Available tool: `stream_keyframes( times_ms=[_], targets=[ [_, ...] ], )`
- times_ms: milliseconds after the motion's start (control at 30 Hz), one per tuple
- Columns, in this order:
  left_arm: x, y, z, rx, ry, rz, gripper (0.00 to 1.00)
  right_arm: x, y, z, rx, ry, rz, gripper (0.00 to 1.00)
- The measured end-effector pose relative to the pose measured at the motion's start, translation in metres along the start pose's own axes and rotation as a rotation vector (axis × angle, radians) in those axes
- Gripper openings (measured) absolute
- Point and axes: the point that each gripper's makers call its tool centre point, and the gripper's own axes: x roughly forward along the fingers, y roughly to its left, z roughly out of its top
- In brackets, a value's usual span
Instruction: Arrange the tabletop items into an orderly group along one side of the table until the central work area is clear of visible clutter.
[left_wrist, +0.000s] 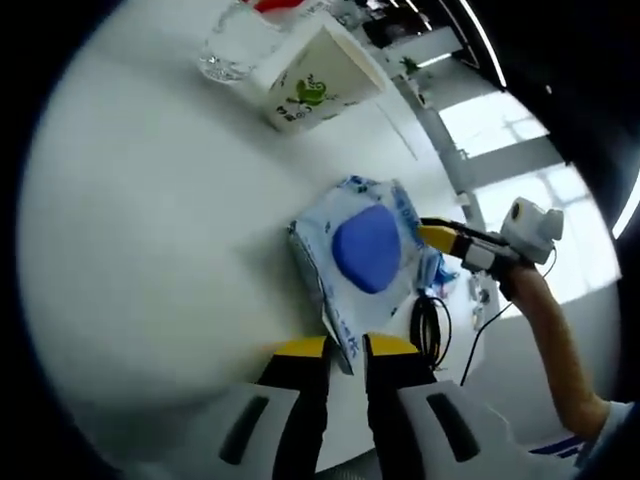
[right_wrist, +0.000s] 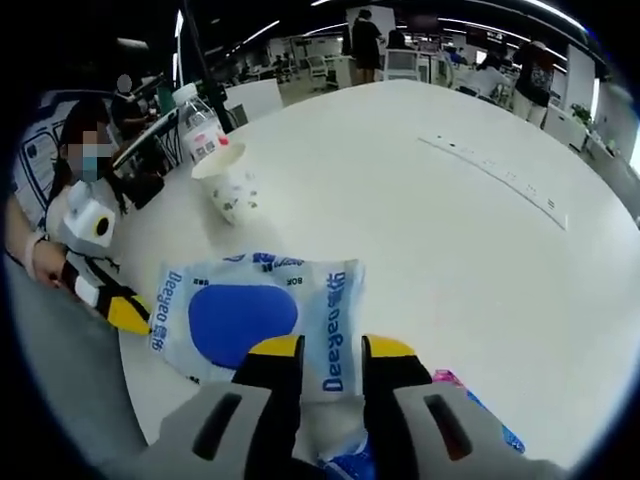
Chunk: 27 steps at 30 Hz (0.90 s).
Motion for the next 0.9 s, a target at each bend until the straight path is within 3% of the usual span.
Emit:
stream_keyframes(
  times_ms=[533,733,900],
  targets=[
    [0.0038,0.0076,0.0004,-0.018,-0.011,0.002,0.01,0.002,-0.0039,-0.0029,-0.003,0.015,-0.008,0.13],
    [0.0027,0.0051,0.0008,-0.018,-0.019,-0.005,0.0,0.0015,-0.0076,-0.0025,-0.034,0.026,-0.035,0.02],
    [0.001,0.0058,0.0078,-0.012,-0.036,-0.008,0.0,-0.0002,-0.005,-0.0002,-0.023,0.023,-0.035,0.0]
  ],
)
